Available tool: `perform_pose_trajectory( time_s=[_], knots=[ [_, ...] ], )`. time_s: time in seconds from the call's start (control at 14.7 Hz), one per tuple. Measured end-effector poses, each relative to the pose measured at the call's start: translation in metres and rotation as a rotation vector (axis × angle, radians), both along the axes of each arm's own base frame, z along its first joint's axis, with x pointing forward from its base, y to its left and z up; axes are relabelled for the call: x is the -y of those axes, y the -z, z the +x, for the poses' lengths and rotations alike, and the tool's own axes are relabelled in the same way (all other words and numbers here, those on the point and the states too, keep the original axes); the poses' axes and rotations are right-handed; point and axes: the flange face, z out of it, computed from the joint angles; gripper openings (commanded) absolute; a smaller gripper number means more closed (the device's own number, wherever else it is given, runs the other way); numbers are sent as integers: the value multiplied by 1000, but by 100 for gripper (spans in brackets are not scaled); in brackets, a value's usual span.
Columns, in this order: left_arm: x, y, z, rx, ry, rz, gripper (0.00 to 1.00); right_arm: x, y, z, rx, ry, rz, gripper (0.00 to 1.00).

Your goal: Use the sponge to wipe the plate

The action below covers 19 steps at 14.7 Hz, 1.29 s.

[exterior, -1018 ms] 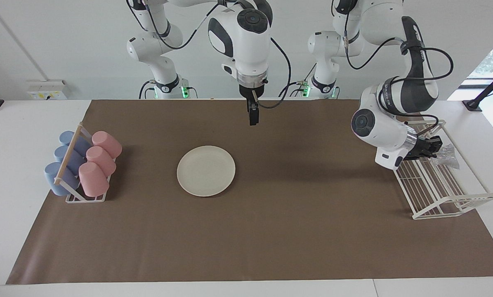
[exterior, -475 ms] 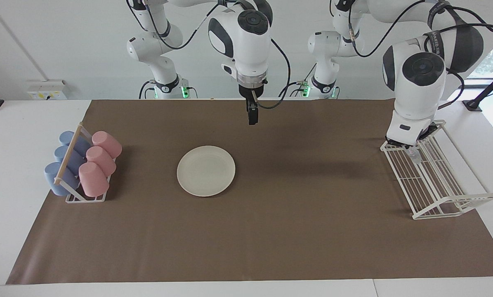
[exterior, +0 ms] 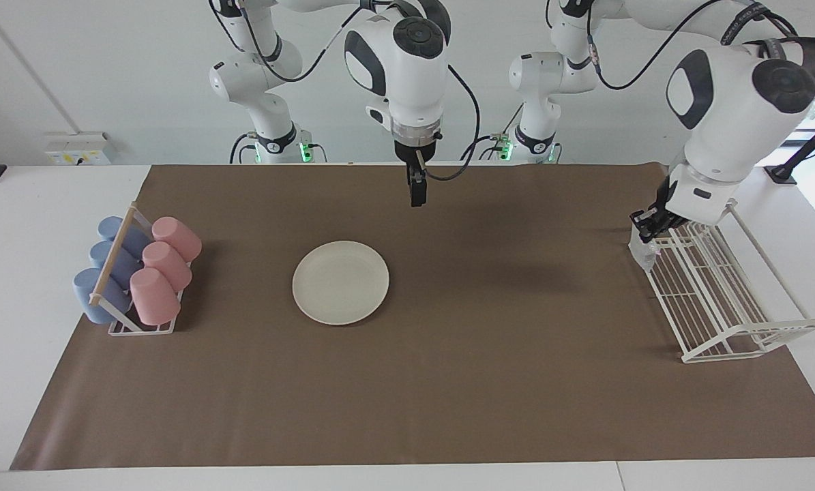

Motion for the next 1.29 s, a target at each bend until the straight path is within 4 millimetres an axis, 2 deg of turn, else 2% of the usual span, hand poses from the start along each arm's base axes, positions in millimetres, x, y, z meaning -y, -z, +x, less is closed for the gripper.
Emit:
perform_pose_trajectory(
  time_s=[0.2, 0.41, 0.54, 0.75, 0.95, 1.15, 1.29],
  knots=[
    [6, 10, -2, 11, -55, -159, 0, 0, 0, 0, 0, 0, 0, 100],
    [16, 34, -16, 41, -91, -312, 0, -2, 0, -1, 0, -4, 0, 100],
    [19, 51, -31, 48, -90, -409, 0, -2, 0, -1, 1, -5, 1, 100],
    [11, 73, -52, 53, -99, -552, 0, -4, -2, 0, 16, -3, 13, 100],
    [11, 105, -87, 68, -102, -703, 0, -6, -4, 3, 43, -1, 32, 100],
    [15, 135, -118, 96, -89, -803, 0, -8, -6, 7, 70, 4, 57, 100],
    [20, 147, -129, 112, -86, -858, 0, -12, -9, 12, 103, 10, 91, 100]
  ],
)
